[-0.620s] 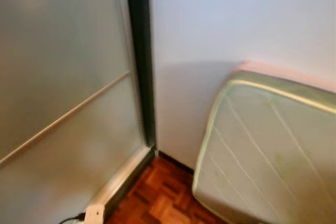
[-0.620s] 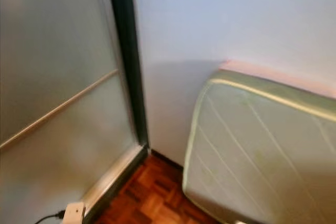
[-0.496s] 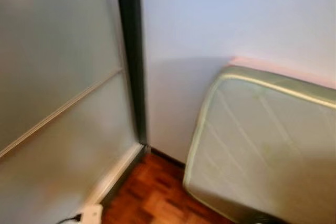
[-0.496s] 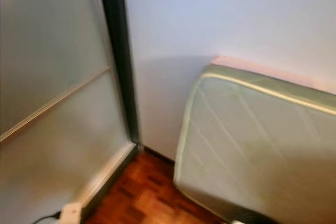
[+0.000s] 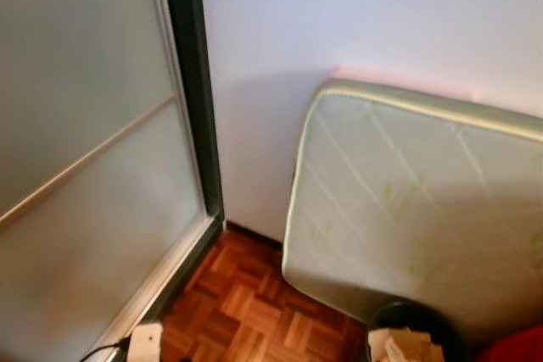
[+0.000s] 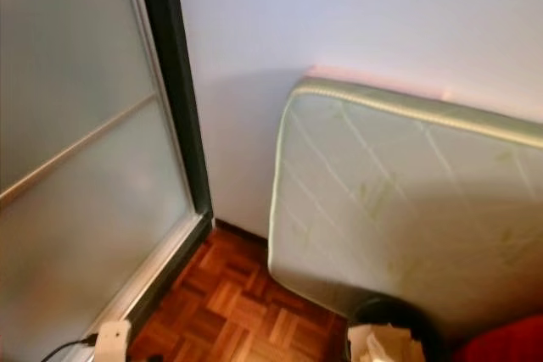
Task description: Clean up the room
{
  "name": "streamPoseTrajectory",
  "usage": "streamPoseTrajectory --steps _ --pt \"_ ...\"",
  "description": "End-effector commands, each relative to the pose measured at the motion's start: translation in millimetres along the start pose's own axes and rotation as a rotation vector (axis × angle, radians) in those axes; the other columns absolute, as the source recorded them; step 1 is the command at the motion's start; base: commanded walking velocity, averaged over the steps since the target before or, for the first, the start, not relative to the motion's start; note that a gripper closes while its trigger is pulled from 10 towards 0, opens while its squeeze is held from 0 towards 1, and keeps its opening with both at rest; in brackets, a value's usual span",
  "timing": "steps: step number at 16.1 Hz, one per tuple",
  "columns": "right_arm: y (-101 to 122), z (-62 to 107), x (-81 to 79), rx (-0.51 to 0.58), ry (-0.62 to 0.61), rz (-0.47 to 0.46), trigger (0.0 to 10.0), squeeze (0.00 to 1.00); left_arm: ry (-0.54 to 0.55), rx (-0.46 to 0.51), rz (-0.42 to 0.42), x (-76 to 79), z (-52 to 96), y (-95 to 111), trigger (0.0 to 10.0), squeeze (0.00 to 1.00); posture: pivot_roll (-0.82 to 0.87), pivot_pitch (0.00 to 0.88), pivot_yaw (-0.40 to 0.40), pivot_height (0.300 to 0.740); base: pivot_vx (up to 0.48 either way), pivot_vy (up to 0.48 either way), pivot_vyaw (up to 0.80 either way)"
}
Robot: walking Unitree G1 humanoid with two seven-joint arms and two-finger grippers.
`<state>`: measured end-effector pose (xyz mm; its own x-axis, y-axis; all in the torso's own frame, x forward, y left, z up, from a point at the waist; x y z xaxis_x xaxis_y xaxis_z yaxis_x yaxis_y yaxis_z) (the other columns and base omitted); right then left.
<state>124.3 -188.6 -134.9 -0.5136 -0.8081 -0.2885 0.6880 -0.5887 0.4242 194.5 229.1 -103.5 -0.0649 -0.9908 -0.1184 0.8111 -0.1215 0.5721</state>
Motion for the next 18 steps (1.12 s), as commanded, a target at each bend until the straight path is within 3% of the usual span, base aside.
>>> streamPoseTrajectory --steps 1,3,9,18 --pt "9.6 -1.1 0.1 0.027 0.003 0.003 10.0 0.0 -0.006 -0.026 0.01 2.1 2.1 -11.9 10.0 0.0 0.01 0.0 -0.046 0.74 0.247 0.0 0.0" --pt "9.8 -1.0 1.0 0.027 0.0 0.006 10.0 0.0 -0.008 -0.038 0.013 3.4 4.0 -20.2 10.0 0.0 0.01 0.0 -0.049 0.74 -0.304 0.0 0.0" --pt "11.1 -0.9 2.8 0.03 -0.008 0.0 10.0 0.0 -0.006 -0.025 0.02 5.2 1.8 -12.1 10.0 0.0 0.01 0.0 -0.053 0.74 -0.101 0.0 0.0" --pt "8.2 -1.2 2.0 0.003 -0.008 0.027 10.0 0.0 -0.002 -0.019 0.015 3.7 1.7 -10.4 10.0 0.0 0.01 0.0 -0.047 0.74 0.0 0.0 -0.77"
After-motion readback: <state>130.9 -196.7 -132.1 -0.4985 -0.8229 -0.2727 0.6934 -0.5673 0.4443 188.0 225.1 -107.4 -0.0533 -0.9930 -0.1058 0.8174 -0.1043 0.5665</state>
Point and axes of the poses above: a point about 5 cm out from each wrist's last joint towards the gripper, its own z axis pointing back from the gripper into the wrist, its own y axis along the axis of the wrist's last joint, x = y × z, the point moved 3 cm from there along -z, pointing out of the wrist towards the gripper, and after that the axes turned 13 degrees about -z, right-handed, at the moved point
